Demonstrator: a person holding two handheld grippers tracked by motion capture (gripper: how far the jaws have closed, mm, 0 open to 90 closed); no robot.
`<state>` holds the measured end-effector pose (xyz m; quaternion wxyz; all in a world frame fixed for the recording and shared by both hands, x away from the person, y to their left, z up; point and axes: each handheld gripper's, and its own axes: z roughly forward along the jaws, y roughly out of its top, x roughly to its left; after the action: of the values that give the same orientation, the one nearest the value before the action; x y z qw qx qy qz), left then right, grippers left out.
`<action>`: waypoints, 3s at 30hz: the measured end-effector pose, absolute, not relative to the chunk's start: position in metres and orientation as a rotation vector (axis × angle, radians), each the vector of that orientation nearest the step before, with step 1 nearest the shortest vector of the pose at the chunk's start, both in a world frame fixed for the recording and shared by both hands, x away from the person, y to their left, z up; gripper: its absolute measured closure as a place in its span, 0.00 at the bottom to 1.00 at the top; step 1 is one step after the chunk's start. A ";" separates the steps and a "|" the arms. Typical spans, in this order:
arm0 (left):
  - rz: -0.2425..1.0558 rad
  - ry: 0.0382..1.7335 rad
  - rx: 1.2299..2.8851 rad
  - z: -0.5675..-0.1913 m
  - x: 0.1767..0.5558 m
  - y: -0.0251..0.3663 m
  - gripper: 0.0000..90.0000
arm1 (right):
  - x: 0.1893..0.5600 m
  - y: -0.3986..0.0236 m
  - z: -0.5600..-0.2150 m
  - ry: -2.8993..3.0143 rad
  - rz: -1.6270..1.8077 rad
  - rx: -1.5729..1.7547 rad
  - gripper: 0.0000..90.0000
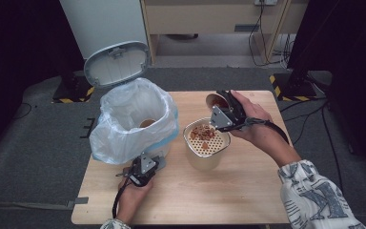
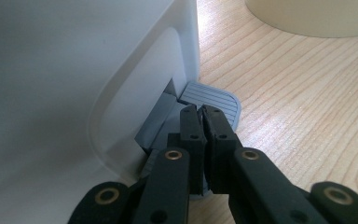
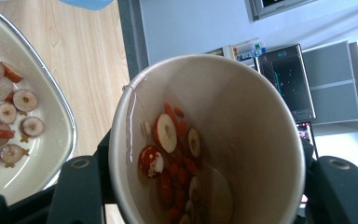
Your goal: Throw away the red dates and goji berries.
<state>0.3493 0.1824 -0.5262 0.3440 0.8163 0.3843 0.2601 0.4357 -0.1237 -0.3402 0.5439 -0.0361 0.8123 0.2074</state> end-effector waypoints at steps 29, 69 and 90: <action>0.674 0.997 2.121 -0.526 0.350 0.183 0.96 | 0.429 -0.118 -0.321 1.854 0.353 -0.203 0.42; 0.672 0.998 2.121 -0.526 0.349 0.183 0.96 | 0.429 -0.115 -0.319 1.835 0.305 -0.240 0.42; 0.672 0.999 2.120 -0.526 0.350 0.183 0.96 | 0.427 -0.111 -0.327 1.755 0.122 -0.368 0.43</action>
<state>0.3495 0.1826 -0.5260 0.3445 0.8164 0.3846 0.2587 0.4274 -0.1112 -0.3267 0.6226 -0.1602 0.7641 0.0532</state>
